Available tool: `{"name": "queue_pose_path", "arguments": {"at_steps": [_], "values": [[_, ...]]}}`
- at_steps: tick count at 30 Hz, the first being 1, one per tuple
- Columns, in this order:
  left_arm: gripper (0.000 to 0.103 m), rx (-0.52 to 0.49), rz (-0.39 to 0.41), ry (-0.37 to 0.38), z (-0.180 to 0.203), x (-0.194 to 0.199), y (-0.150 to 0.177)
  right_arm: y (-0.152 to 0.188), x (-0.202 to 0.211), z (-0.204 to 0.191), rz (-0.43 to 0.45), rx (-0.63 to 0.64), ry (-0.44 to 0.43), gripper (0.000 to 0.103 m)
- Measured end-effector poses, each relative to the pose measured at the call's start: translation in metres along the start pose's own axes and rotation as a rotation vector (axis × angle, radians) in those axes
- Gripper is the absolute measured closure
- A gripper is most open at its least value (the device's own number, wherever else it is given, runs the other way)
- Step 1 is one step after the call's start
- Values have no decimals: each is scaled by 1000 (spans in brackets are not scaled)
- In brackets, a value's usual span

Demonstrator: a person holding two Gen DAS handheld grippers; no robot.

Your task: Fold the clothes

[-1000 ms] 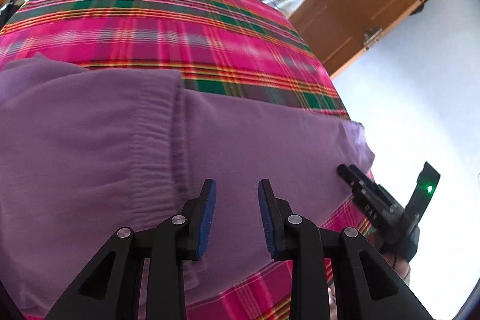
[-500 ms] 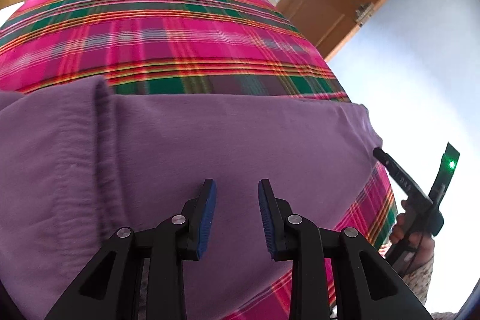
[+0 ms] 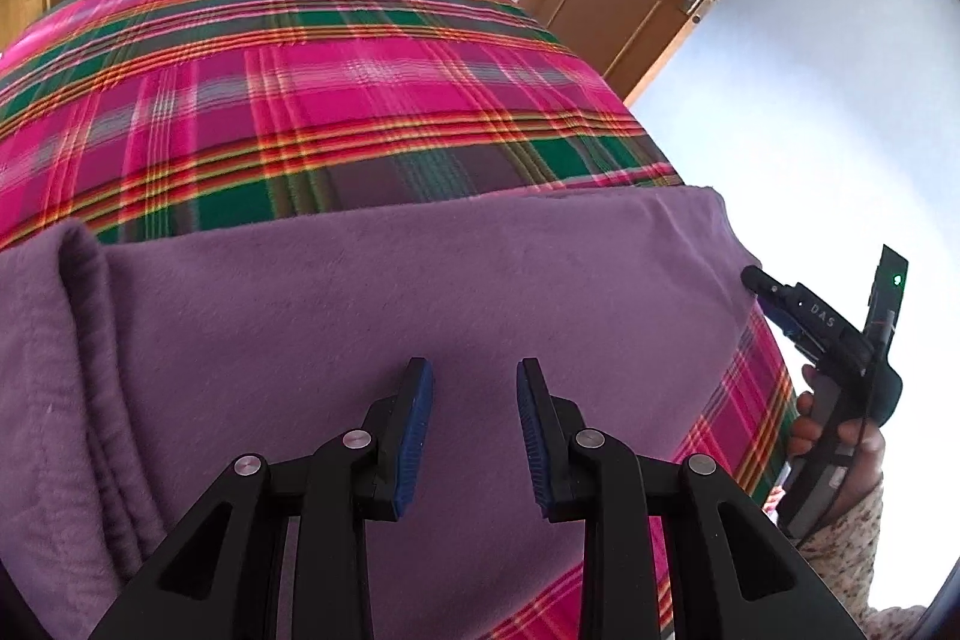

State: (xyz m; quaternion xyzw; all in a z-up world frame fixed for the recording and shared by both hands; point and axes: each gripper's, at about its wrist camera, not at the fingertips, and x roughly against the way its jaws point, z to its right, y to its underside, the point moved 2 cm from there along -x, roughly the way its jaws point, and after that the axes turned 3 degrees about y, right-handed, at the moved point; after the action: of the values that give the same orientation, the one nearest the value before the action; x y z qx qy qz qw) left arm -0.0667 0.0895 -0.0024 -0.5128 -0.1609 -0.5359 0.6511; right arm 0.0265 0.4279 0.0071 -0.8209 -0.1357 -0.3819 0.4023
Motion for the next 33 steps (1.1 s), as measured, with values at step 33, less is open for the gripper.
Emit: {"name": "queue_pose_path", "arguments": {"at_steps": [33], "values": [[60,-67,-143,205,99,-88,-70,-16,-22,24,-37,-207,-203,88]]}}
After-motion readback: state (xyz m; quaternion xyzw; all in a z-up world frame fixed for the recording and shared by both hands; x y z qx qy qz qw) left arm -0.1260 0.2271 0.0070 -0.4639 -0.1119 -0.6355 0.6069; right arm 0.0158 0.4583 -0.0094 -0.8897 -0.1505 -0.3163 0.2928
